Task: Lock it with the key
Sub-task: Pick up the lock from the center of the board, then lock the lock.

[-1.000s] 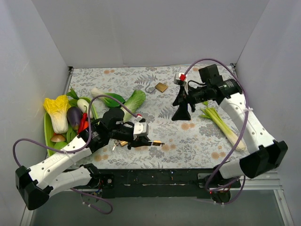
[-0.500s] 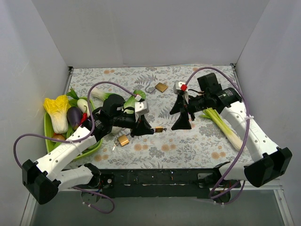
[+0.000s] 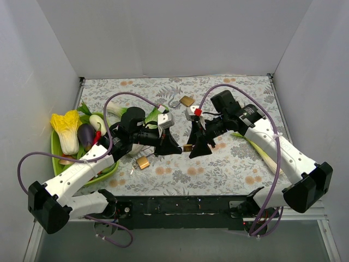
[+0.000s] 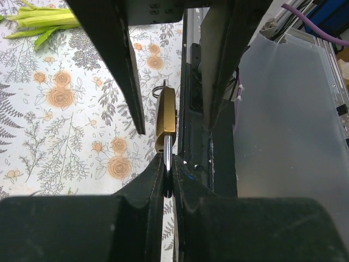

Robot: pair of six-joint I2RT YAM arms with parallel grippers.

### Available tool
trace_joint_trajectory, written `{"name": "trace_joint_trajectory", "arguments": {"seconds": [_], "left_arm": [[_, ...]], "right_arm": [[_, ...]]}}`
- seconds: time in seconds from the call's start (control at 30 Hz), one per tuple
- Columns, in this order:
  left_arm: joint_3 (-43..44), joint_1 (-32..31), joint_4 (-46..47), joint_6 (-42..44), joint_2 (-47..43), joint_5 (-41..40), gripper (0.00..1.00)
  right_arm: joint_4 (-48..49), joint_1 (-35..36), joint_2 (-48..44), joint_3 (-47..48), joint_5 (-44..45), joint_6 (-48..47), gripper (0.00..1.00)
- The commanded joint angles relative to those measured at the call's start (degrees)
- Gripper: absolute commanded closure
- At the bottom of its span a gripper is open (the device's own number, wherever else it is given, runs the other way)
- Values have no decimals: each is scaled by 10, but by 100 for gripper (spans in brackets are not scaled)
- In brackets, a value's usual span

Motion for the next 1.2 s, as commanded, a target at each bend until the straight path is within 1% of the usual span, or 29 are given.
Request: {"name": "trace_joint_trajectory", "arguments": {"seconds": [0.0, 0.03, 0.07, 0.13, 0.17, 0.2, 0.3, 0.33, 0.37, 0.4, 0.5, 0.7, 0.87, 0.97, 1.0, 1.1, 1.17], "left_arm": [[26, 2, 29, -15, -5, 10, 100], [24, 2, 31, -17, -5, 11, 100], [22, 2, 33, -27, -6, 11, 100], [14, 3, 46, -35, -7, 10, 100], [13, 4, 47, -37, -9, 10, 100], [13, 5, 45, -42, -9, 8, 96], [13, 32, 26, -43, -13, 20, 71], [13, 38, 16, -36, -16, 24, 66], [15, 51, 5, -29, -17, 35, 66], [15, 54, -16, -18, -17, 38, 66], [15, 56, -42, 15, -27, 36, 68], [13, 57, -43, 23, -23, 38, 68], [15, 56, -24, 7, -13, 47, 71], [15, 55, -14, 3, -8, 47, 77], [14, 55, -4, -2, -9, 49, 83], [13, 47, 12, -10, -6, 49, 90], [12, 40, 20, -18, -5, 48, 98]], "right_arm": [[26, 10, 0, 0, 7, 17, 47], [29, 10, -1, -1, 14, 23, 53], [33, 10, -1, -2, 17, 25, 64], [41, 11, -3, -5, 28, 37, 80], [46, 11, -5, -6, 29, 42, 98], [51, 11, -5, -7, 30, 45, 99], [49, 10, -12, -4, 28, 47, 99], [50, 9, -14, -4, 26, 47, 99], [51, 8, -15, -4, 24, 49, 99], [50, 5, -16, -5, 21, 51, 99], [49, 2, -15, -2, 12, 55, 99], [54, 2, -14, 2, 2, 63, 99], [63, 2, -14, 3, 3, 70, 99], [64, 2, -14, 3, 2, 73, 99], [66, 2, -14, 3, 3, 73, 99], [70, 2, -14, 2, 6, 77, 99], [72, 2, -14, 3, 4, 77, 99]]}}
